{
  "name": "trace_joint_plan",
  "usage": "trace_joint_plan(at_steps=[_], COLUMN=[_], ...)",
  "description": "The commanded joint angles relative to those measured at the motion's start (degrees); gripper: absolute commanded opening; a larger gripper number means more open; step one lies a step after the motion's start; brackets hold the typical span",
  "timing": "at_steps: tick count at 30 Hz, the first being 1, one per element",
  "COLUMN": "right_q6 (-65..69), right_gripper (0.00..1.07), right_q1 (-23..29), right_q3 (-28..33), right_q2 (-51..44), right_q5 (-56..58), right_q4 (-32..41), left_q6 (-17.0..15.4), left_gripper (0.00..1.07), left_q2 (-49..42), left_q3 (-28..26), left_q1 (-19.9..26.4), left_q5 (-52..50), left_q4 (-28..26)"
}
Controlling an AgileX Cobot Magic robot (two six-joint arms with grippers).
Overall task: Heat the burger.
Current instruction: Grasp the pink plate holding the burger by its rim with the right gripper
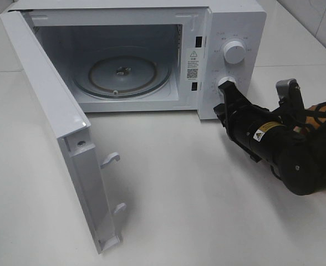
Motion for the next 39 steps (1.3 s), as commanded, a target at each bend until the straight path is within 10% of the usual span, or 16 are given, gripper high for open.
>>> trace_joint_plan(at_steps=[1, 22, 39], right_q6=[-7.8, -46.6, -61.2], right_gripper=[0.15, 0.19, 0.22], right_q1=[-0.3, -0.3, -0.3], right_q3=[-0.1, -0.2, -0.3], right_q2=[-0.8, -1.0, -15.1], right_q5=[-3.1, -6.5, 26.5], right_q4=[-3.0, -18.8, -24.5], left_q6=[0.0, 0.0, 0.0], left_gripper=[0.0, 0.0, 0.0], left_q2=[-1.1, -1.1, -1.1], left_q3=[0.2, 0.2, 0.2], left_q1=[-0.3, -0.3, -0.3], left_q5=[-0.6, -0.6, -0.6], left_q4=[-0.2, -0.2, -0.2])
